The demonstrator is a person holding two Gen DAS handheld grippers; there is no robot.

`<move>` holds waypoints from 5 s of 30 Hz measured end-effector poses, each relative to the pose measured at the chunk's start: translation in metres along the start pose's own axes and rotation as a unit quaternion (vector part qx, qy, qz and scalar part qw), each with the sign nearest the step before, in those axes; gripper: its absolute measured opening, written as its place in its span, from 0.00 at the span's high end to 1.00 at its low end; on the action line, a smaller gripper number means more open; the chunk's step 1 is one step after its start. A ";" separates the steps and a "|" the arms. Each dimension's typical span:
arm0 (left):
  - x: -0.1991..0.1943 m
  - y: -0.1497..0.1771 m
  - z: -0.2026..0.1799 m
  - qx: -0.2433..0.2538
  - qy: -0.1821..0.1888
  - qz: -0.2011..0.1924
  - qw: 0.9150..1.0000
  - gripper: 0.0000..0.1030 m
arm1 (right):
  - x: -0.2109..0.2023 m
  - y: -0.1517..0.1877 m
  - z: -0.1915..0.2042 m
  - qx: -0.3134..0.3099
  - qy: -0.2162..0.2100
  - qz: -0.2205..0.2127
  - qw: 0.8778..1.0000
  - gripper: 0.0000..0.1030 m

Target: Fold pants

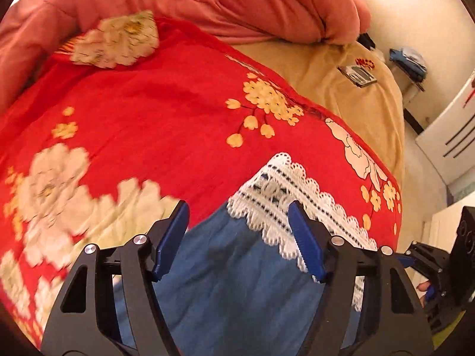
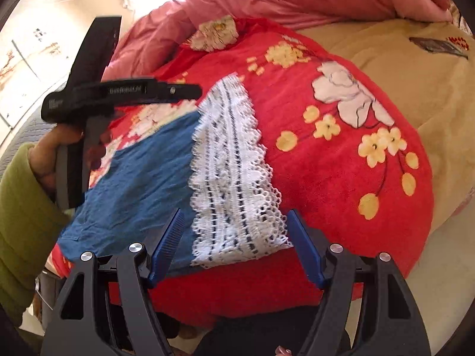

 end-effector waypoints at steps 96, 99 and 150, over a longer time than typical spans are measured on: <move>-0.148 0.235 0.175 -0.316 -0.041 -0.125 0.940 0.55 | 0.076 0.085 0.245 -0.276 -0.097 0.089 0.952 0.25; -0.173 0.239 0.169 -0.323 -0.046 -0.149 0.933 0.50 | 0.065 0.077 0.240 -0.269 -0.095 0.073 0.956 0.25; -0.169 0.325 0.030 -0.303 -0.064 -0.059 0.949 0.69 | 0.082 0.069 0.191 -0.287 -0.001 0.070 0.955 0.29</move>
Point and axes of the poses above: each gripper's, at about its wrist camera, not at the fingertips, and x roughly the way its jaws point, z to its left, y to its underside, the point moved 8 cm from there along x, roughly the way its jaws point, and after that the axes turned 7 degrees about x, right-handed, at the moved point
